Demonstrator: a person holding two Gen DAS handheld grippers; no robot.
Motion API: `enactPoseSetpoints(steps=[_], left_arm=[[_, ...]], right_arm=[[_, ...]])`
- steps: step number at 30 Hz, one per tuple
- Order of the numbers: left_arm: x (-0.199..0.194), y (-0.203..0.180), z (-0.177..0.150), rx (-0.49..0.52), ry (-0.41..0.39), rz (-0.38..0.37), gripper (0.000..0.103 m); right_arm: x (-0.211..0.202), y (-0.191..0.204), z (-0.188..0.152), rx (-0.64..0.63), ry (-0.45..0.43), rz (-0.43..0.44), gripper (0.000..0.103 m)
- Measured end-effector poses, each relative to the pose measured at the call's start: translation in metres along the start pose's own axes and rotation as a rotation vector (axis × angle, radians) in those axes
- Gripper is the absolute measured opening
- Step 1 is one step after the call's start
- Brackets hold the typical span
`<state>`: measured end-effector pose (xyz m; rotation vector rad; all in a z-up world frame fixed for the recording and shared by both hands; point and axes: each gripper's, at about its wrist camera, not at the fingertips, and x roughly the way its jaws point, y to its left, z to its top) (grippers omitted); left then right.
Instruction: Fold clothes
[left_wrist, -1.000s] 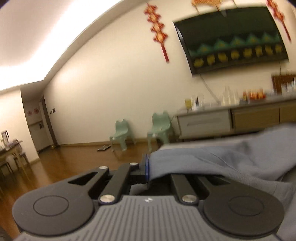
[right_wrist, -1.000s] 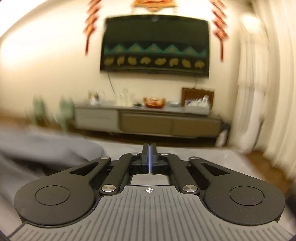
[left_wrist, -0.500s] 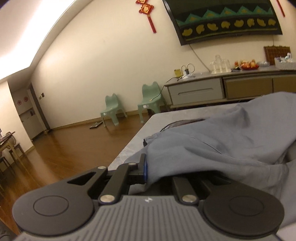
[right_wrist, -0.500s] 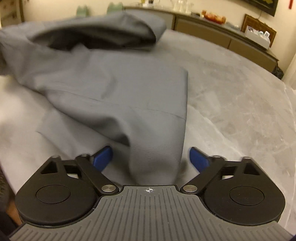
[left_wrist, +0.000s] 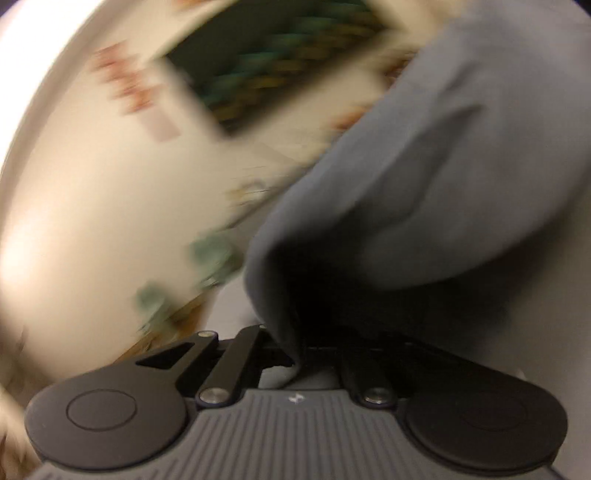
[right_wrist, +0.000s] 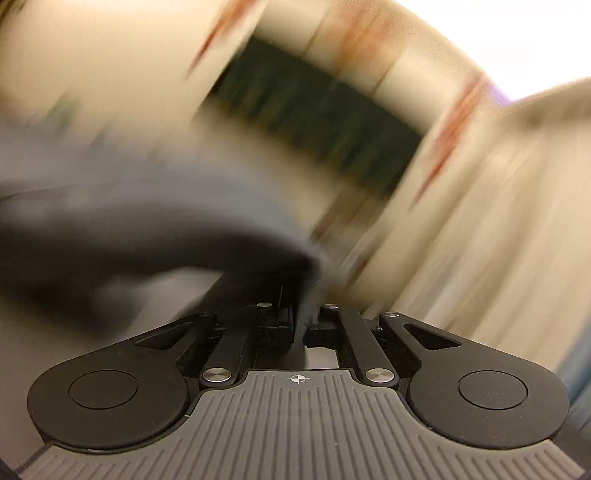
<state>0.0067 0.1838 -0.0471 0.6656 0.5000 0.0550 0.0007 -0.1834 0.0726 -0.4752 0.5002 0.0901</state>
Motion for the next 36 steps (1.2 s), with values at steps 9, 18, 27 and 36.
enactPoseSetpoints(steps=[9,18,27,36], left_arm=[[-0.059,0.035,-0.024,-0.212,-0.189,-0.201,0.067],[-0.011,0.137,-0.004,-0.801,-0.263,-0.425,0.090],[-0.027,0.174,-0.058,-0.724,-0.380,-0.452,0.099],[0.177,0.140,-0.028,-0.787,0.196,-0.366,0.103]], right_arm=[[0.013,-0.069,-0.050,0.332,0.136,0.328,0.061],[0.103,-0.043,0.050,0.866,0.073,0.709,0.089],[0.227,0.040,0.030,1.118,0.383,0.775,0.090],[0.267,0.045,0.016,1.143,0.350,0.723,0.091]])
